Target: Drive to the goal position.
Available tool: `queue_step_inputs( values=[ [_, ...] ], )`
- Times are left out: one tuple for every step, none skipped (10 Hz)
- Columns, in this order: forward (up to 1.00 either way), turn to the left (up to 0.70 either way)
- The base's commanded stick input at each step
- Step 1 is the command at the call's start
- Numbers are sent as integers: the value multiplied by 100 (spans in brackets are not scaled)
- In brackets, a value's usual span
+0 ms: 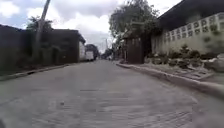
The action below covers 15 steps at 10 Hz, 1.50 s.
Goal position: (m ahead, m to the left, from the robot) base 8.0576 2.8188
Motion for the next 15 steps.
queue_step_inputs(
  values=[
    [100,6],
    [100,-7],
    [100,-31],
    [100,4],
    [100,6],
    [100,6],
    [100,6],
    [100,6],
    [100,6],
    [100,6],
    [100,6],
    [100,6],
    [100,6],
    [100,6],
    [100,6]
  ],
)
